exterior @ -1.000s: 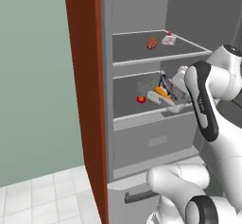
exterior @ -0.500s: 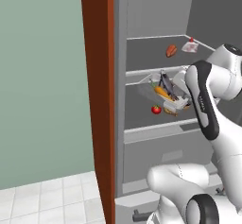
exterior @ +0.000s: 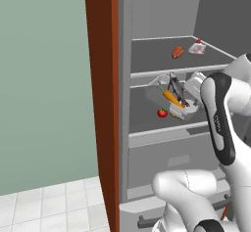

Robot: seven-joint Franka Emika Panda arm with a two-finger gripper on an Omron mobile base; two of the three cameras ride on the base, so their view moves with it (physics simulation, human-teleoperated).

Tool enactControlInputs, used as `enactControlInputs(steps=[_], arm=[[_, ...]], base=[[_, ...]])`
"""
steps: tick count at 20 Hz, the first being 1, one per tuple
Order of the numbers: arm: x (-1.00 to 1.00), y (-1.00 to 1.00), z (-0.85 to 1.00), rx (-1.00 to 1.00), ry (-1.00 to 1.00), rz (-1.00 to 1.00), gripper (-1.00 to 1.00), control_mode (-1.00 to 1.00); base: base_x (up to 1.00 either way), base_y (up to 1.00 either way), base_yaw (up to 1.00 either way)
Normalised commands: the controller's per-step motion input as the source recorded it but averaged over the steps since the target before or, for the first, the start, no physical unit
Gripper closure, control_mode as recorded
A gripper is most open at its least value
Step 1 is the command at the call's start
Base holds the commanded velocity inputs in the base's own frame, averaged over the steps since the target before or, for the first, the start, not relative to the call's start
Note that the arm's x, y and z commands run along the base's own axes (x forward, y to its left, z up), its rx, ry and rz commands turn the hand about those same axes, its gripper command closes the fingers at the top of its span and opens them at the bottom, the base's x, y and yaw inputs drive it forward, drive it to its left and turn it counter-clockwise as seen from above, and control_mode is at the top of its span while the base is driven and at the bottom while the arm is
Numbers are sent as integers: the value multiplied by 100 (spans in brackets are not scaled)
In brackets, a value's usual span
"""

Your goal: Place the tupperware on the top shelf of the fridge. Make space for the tupperware among the existing items by rearranging them on the shelves if needed. Close the fridge door when finished.

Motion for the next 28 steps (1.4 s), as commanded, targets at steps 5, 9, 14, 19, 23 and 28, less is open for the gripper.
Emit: enactControlInputs(steps=[5, 9, 14, 19, 23, 28], arm=[[3, -2, 61, 0, 0, -4, 100, -100], [1, -11, 79, 0, 0, -5, 100, -100], [41, -9, 37, 2, 1, -11, 100, -100], [67, 0, 3, 3, -5, -13, 100, -100], [74, 0, 8, 6, -1, -7, 100, -100], [85, 3, 0, 4, 0, 0, 100, -100]], base=[[0, 0, 0], [0, 0, 0], [0, 0, 0], [0, 0, 0], [0, 0, 0], [0, 0, 0]])
